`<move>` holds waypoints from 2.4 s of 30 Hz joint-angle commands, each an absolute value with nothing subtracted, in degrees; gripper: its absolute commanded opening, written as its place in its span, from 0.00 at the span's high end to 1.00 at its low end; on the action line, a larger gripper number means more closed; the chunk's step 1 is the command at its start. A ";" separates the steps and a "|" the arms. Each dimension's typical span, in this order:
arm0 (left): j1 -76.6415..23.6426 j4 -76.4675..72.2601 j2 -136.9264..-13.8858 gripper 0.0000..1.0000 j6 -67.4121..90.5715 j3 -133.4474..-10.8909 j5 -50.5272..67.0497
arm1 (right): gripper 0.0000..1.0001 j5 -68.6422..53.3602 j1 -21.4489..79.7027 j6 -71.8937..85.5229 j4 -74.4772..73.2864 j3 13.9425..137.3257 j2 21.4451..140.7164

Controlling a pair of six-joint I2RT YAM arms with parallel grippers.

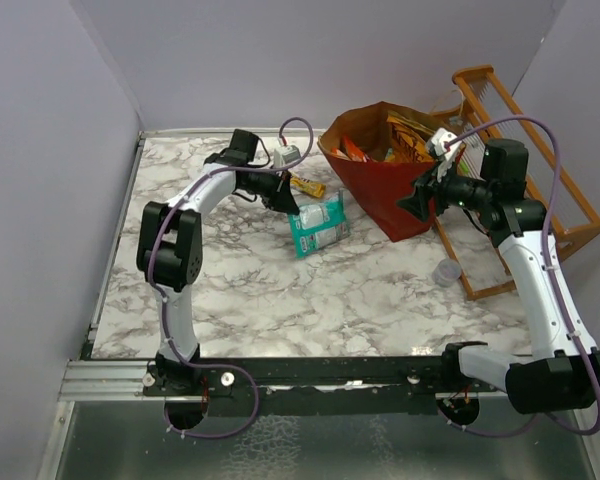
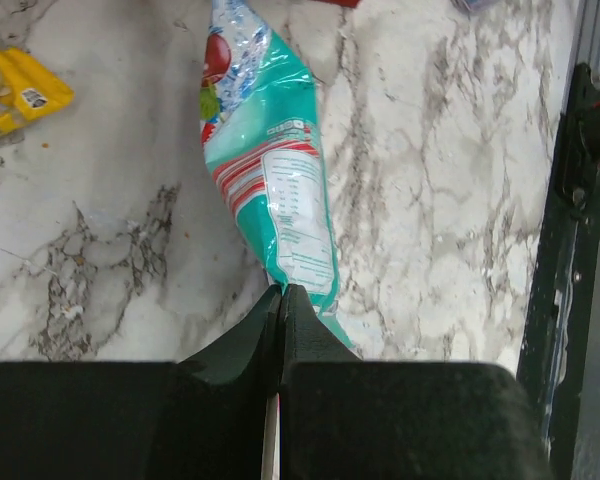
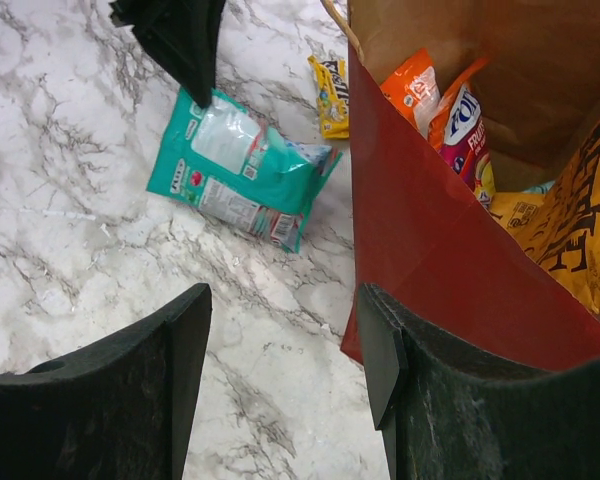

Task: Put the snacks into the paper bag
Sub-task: Pick up the snack from the center of the board, then place the snack in the paper bag.

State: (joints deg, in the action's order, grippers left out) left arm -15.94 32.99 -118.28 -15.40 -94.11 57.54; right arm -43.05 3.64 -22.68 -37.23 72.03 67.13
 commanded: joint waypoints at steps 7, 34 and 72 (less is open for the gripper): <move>-18.29 46.21 -101.06 1.00 -34.62 -84.97 52.57 | 0.39 -47.82 3.25 -21.22 -34.68 70.98 66.18; -32.39 43.56 -82.80 1.00 -37.46 -82.63 45.52 | 0.39 -60.12 3.25 -21.95 -33.26 66.14 65.80; -35.33 46.99 -81.95 1.00 -37.98 -92.75 51.70 | 0.24 -65.57 4.74 -36.96 -42.17 70.24 67.23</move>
